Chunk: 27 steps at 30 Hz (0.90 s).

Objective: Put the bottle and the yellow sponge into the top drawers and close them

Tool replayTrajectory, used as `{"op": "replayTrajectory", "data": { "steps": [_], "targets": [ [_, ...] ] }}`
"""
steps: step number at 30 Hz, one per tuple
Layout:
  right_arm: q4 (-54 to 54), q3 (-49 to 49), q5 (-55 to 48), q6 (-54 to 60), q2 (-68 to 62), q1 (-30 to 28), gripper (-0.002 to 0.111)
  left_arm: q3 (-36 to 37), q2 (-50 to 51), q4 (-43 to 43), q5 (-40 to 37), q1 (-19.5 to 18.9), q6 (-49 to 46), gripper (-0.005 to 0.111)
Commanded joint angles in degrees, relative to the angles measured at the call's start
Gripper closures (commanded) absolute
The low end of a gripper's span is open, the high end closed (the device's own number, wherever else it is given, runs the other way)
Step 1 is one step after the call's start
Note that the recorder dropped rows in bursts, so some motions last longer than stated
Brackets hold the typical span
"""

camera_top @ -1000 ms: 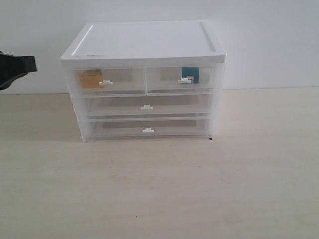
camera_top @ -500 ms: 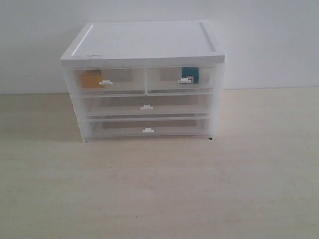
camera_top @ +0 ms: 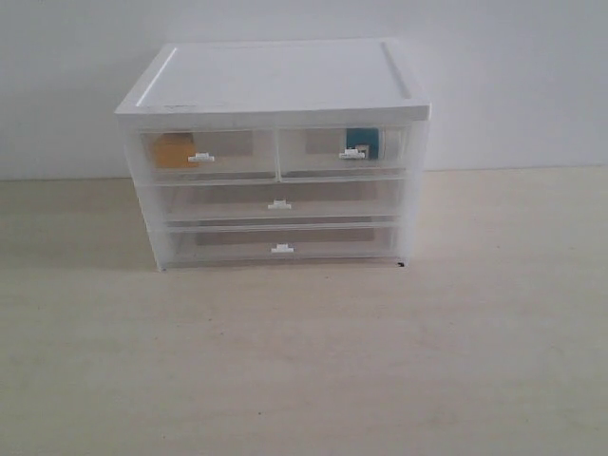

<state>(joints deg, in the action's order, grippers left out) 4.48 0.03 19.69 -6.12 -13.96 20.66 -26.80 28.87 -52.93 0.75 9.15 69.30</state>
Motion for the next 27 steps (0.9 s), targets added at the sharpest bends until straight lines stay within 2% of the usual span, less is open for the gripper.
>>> {"op": "replayTrajectory", "data": {
  "steps": [1,21,25,27],
  "targets": [
    [-0.2,0.0,0.2,0.0,0.1,-0.1,0.108,0.3,-0.4,-0.9,0.7,-0.3,0.1,0.103],
    [-0.2,0.0,0.2,0.0,0.1,-0.1,0.108,0.3,-0.4,-2.3,0.7,-0.3,0.6,0.103],
    [-0.2,0.0,0.2,0.0,0.1,-0.1,0.108,0.8,-0.4,-0.6,1.2,-0.3,2.8,0.103],
    [-0.2,0.0,0.2,0.0,0.1,-0.1,0.108,1.1,-0.4,6.7,0.8,-0.3,-1.7,0.103]
  ]
}}
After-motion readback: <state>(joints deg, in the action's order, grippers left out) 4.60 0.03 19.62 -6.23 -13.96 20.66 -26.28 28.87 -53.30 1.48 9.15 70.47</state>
